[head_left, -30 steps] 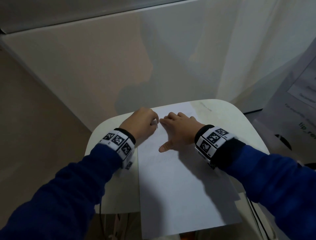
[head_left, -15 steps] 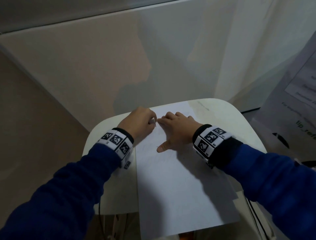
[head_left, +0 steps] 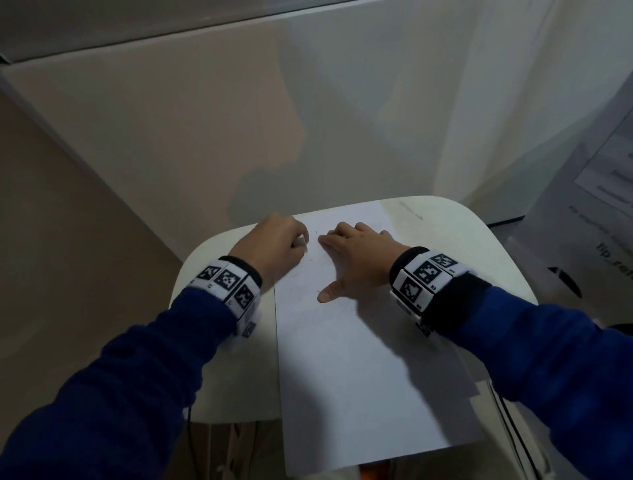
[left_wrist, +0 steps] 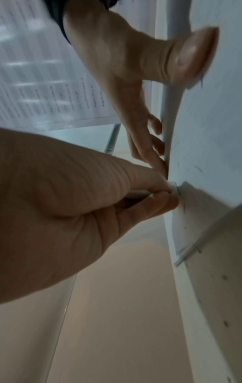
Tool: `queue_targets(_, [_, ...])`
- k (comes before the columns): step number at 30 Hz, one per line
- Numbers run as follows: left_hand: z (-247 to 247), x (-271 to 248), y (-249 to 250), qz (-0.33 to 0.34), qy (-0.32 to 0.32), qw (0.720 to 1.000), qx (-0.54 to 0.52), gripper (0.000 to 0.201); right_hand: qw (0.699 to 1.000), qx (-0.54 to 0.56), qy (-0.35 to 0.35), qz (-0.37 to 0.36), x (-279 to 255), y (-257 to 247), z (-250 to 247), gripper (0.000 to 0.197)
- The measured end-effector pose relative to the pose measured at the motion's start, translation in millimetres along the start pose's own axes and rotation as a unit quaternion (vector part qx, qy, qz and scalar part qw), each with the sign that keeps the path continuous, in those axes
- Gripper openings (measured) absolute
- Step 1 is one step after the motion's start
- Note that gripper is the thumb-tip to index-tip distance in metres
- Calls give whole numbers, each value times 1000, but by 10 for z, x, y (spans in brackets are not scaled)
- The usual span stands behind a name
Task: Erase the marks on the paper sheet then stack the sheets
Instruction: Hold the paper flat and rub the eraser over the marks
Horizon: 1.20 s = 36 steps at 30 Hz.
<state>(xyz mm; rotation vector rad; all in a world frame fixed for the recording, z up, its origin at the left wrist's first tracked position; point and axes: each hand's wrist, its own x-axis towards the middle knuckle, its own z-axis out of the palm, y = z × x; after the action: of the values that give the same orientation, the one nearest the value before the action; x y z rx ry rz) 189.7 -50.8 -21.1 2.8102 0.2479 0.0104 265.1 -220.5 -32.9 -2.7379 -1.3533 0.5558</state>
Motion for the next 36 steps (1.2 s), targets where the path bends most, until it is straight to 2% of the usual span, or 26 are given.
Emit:
queue_targets(3, [-9, -50, 33, -5, -6, 1000, 9, 22, 1000, -3, 4, 0, -6, 1, 7, 100])
queue_targets(8, [-7, -288, 103, 26, -72, 997, 13, 16, 1000, 1, 3, -1, -7, 8, 5, 101])
queue_targets(12, [-8, -136, 19, 4, -15, 1000, -7, 20, 1000, 1, -1, 1, -5, 0, -9, 101])
queue_targets(15, [-10, -65, 27, -12, 0, 1000, 0, 21, 1000, -4, -4, 3, -2, -6, -3, 102])
queue_targets(21, [15, -300, 218, 25, -61, 998, 9, 17, 1000, 9, 18, 0, -6, 13, 38, 105])
queue_targets(27, [1, -103, 94, -4, -9, 1000, 4, 22, 1000, 27, -9, 5, 20, 41, 17, 102])
queue_targets(31, [2, -111, 199, 7, -38, 998, 44, 17, 998, 45, -32, -20, 19, 158, -49, 84])
queue_targets(36, [24, -188, 246, 17, -64, 996, 51, 14, 998, 32, -36, -50, -2, 241, -25, 94])
